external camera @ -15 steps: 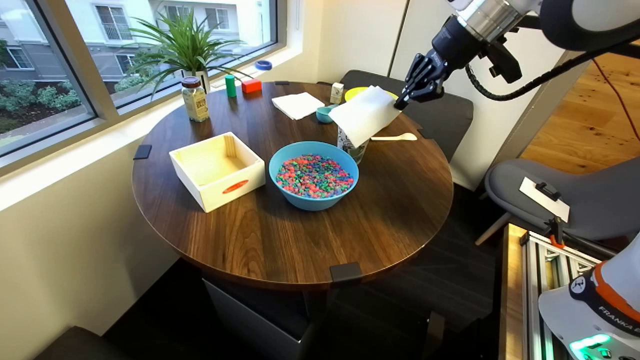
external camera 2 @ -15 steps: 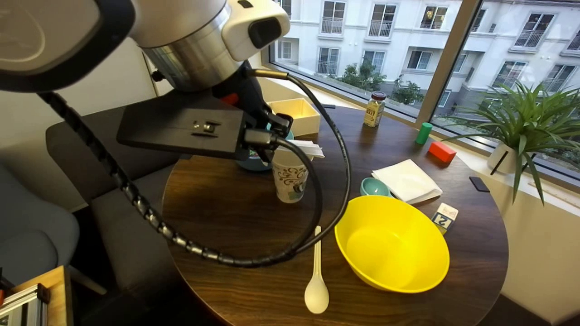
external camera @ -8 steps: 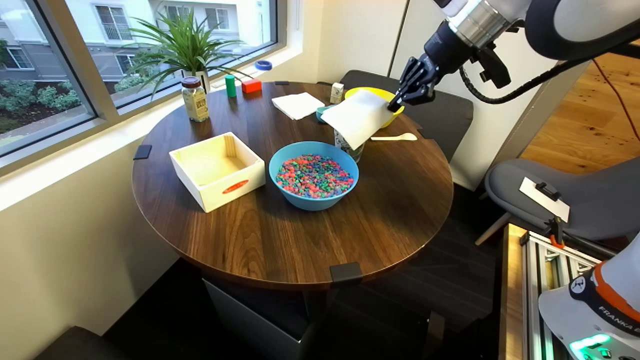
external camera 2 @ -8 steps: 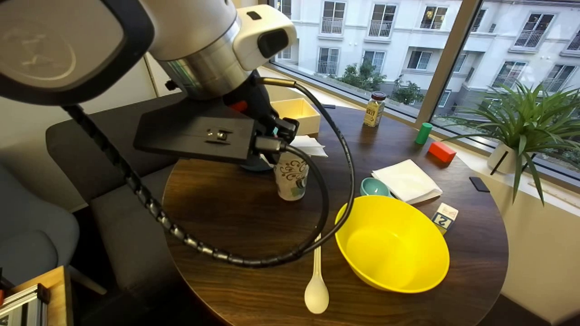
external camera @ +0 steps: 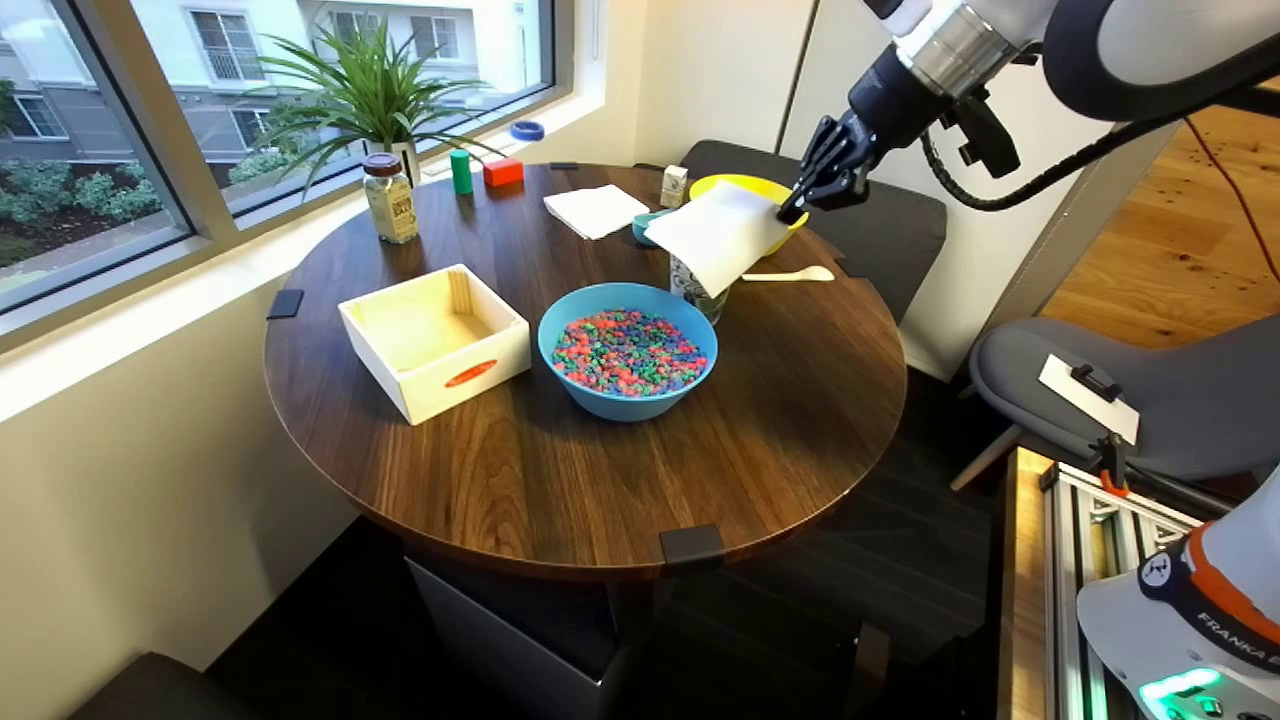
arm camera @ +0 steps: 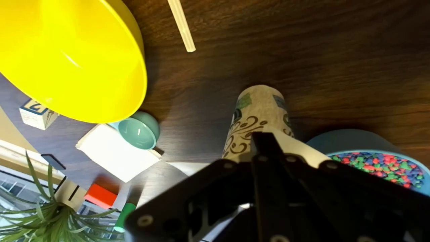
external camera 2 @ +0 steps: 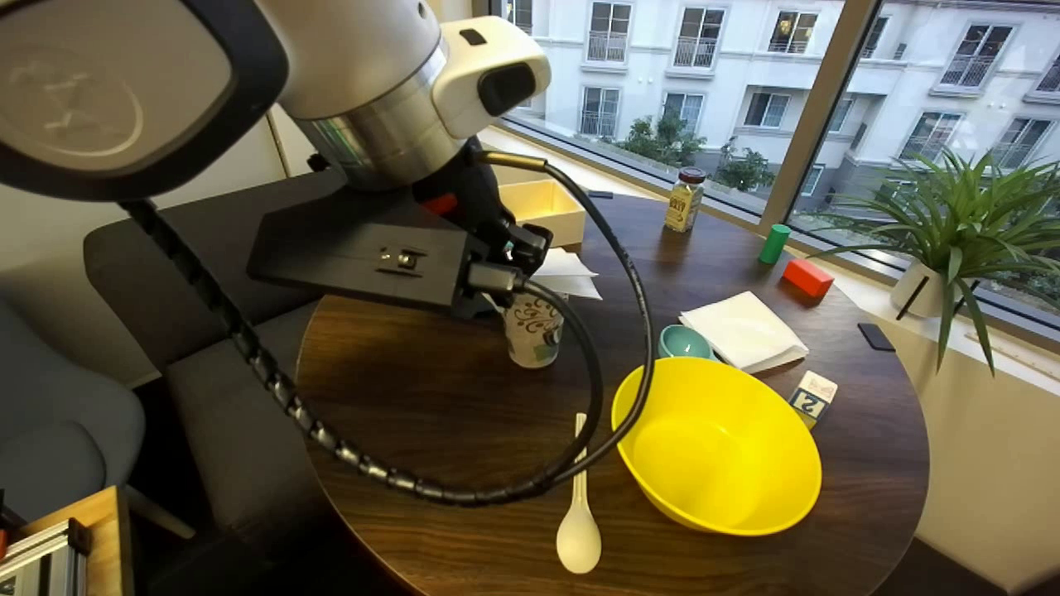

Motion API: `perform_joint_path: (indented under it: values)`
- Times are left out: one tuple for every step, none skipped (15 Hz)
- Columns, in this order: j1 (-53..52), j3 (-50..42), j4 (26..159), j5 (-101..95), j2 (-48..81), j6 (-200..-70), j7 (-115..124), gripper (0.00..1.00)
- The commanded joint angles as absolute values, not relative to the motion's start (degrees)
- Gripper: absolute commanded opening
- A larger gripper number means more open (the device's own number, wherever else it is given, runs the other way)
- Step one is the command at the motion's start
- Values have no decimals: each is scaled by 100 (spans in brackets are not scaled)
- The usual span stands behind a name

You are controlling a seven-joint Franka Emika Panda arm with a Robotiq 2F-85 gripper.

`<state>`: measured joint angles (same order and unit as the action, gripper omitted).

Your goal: Put the piece of tissue on the paper cup

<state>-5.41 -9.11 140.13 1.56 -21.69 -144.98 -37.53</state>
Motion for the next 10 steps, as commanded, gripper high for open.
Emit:
perform_joint_path:
  values:
    - [-447, -881, 14020, 126, -2087, -14492, -3587, 1]
    - [-444, -881, 14015, 134, -2072, -14478, -3588, 1]
    - [-445, -883, 14012, 147, -2062, -14471, -3595, 19]
    - [-452, -885, 14004, 158, -2055, -14456, -3611, 27]
    - [-460, -888, 14006, 176, -2054, -14478, -3614, 33]
    - [-460, -888, 14004, 177, -2053, -14474, -3616, 40]
    - [-460, -886, 14004, 179, -2057, -14471, -3611, 47]
    - [-457, -884, 14007, 176, -2062, -14479, -3607, 55]
    - [-455, -883, 14009, 171, -2069, -14473, -3603, 62]
    - [-456, -882, 14013, 172, -2076, -14467, -3602, 69]
